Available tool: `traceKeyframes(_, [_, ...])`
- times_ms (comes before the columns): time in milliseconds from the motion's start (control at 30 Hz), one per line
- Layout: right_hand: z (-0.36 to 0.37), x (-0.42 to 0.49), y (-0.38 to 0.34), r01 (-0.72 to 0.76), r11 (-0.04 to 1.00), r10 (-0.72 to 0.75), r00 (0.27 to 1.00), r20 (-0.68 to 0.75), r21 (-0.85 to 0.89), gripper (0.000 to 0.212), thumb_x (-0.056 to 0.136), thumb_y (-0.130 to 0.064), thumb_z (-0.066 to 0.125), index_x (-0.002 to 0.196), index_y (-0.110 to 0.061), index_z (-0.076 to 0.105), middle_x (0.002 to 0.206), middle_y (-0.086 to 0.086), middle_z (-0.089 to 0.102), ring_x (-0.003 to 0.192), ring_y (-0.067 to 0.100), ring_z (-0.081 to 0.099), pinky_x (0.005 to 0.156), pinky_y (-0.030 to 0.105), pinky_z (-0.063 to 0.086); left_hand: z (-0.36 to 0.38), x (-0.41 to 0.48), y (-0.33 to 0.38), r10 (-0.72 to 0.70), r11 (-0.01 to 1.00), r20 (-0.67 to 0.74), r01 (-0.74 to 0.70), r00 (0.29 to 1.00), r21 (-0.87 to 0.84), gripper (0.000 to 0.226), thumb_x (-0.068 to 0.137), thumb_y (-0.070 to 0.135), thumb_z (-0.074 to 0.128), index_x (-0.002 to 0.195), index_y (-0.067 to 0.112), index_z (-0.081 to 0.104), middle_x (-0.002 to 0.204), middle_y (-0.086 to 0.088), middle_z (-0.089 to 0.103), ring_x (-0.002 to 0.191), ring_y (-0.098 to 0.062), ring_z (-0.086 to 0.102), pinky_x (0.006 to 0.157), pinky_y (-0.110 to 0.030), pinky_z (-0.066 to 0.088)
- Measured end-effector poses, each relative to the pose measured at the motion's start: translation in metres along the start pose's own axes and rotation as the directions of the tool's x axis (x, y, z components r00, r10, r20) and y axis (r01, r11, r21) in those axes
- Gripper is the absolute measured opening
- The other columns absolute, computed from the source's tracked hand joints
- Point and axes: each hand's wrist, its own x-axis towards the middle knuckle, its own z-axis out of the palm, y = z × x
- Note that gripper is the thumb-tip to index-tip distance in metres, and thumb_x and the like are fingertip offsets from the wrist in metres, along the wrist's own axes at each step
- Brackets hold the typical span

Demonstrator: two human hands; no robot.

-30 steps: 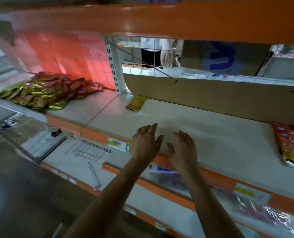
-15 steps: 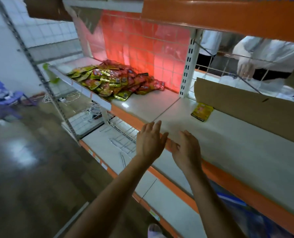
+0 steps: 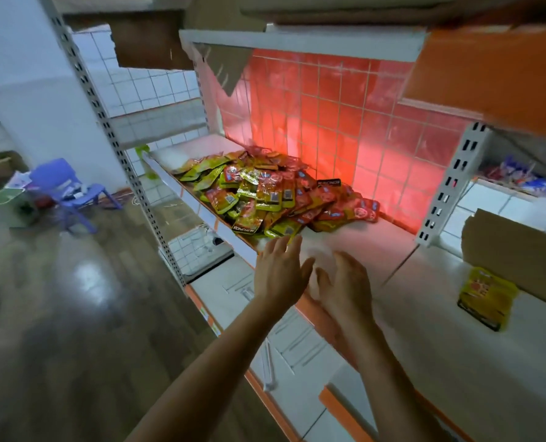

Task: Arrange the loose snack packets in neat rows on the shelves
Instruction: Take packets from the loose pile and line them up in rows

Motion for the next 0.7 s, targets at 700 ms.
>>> traceKeyframes(700, [0.065, 0.157, -0.089, -0.027, 0.997, 0.031, 0.997, -0.069, 0.069, 0.039, 0.091, -0.004, 0.05, 0.13, -0.009, 0.055, 0.129, 0.012, 0.058, 0.123, 0.028, 0.049, 0.102, 0.033, 0.034, 0.011, 0.173, -0.068, -0.147, 0.989, 0.083, 0.146, 0.986, 0.015, 0.083, 0.083, 0.066, 0.053, 0.142, 0.013, 0.029, 0.137, -0.013, 0.04, 0.126, -0.035, 0.038, 0.097, -0.045, 0.04])
